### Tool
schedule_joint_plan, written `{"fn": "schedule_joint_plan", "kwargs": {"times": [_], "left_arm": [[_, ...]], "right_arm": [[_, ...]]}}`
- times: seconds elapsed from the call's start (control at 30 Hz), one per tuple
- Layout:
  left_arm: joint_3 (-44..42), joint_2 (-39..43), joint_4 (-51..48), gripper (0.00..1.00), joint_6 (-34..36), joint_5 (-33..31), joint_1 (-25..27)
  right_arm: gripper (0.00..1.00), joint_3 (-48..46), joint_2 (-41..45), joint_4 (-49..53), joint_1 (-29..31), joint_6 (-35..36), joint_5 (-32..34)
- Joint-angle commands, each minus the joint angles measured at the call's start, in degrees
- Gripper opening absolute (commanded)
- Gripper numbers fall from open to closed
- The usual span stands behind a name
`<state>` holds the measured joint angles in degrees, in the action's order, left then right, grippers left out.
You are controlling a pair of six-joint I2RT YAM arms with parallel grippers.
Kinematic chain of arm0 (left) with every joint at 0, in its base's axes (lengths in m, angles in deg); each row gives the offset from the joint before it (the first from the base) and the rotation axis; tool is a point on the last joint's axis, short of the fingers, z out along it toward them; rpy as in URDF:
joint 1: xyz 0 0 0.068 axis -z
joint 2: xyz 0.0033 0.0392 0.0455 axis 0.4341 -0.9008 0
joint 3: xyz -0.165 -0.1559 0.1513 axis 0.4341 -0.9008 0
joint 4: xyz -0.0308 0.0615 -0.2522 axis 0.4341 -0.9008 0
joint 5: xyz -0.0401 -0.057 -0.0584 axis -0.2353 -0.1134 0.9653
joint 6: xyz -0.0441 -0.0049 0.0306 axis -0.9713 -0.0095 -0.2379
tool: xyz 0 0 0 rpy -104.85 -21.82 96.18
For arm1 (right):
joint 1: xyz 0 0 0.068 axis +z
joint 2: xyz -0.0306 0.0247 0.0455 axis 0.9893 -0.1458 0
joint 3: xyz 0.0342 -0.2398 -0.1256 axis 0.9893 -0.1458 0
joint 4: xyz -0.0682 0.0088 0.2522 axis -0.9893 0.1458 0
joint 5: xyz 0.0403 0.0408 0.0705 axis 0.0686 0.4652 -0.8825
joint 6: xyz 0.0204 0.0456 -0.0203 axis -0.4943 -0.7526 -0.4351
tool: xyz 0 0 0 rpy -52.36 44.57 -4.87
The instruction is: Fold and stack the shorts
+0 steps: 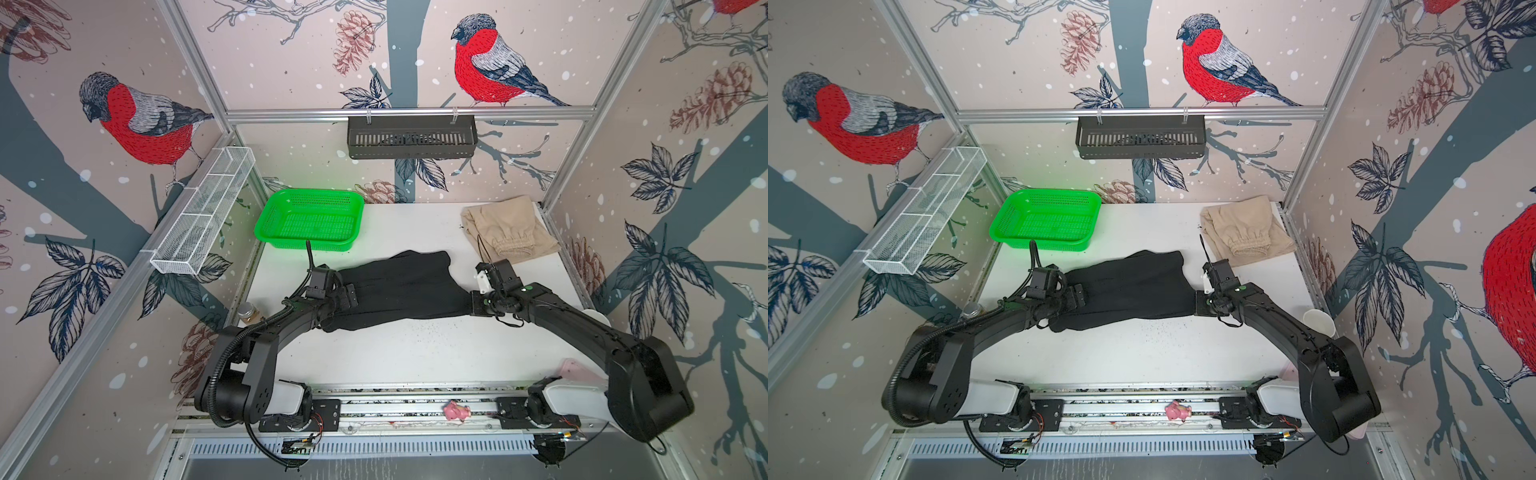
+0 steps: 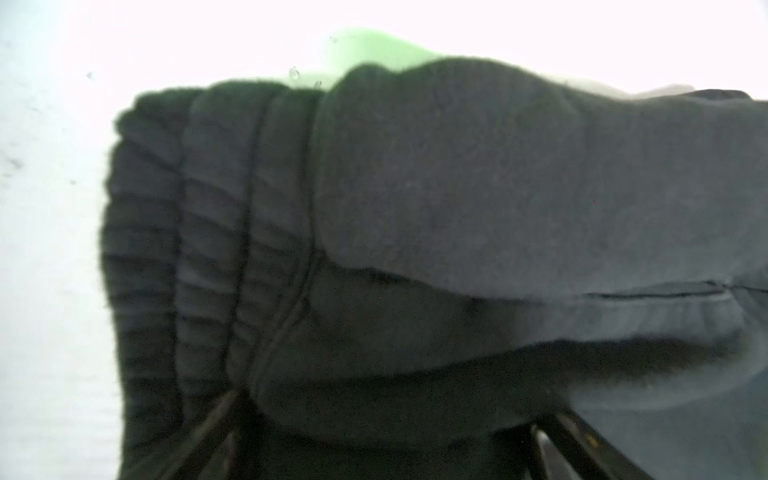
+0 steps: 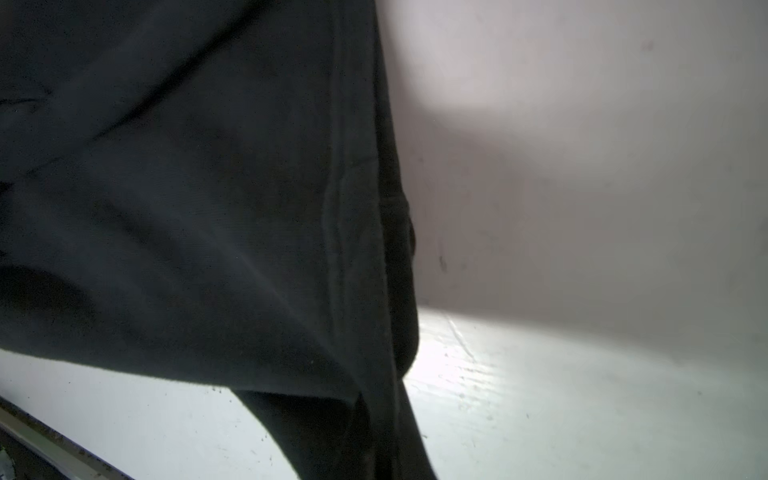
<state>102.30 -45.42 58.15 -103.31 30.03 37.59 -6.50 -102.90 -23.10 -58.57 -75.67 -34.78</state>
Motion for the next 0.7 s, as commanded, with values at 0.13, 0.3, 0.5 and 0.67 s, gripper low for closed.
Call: {"fn": "schedule_joint_plan", "kwargs": {"times": [0.13,0.3,0.5,0.67], "left_arm": [[0.17,-0.32,-5.4,0.97,1.53,-1.36,-0.26],[-1.17,1.44,-5.45,0.97,1.5,-1.85,-0.28],[-1.28,1.19,-5.29,0.97,1.7,-1.39,-0.32],[-1.27,1.06,-5.45,0.97,1.64,-1.42,-0.34]], "right_arm": [[0.46,1.02,1.71,-3.59,-0.89,-0.43,0.18],[0.48,-2.08,3.76,-11.87,-7.75,-1.73,-1.01],[0.53,0.06,-8.79,-18.49,-7.29,1.34,-5.3],[0.54,1.43,-12.89,-21.33,-4.77,1.54,-5.54]]}}
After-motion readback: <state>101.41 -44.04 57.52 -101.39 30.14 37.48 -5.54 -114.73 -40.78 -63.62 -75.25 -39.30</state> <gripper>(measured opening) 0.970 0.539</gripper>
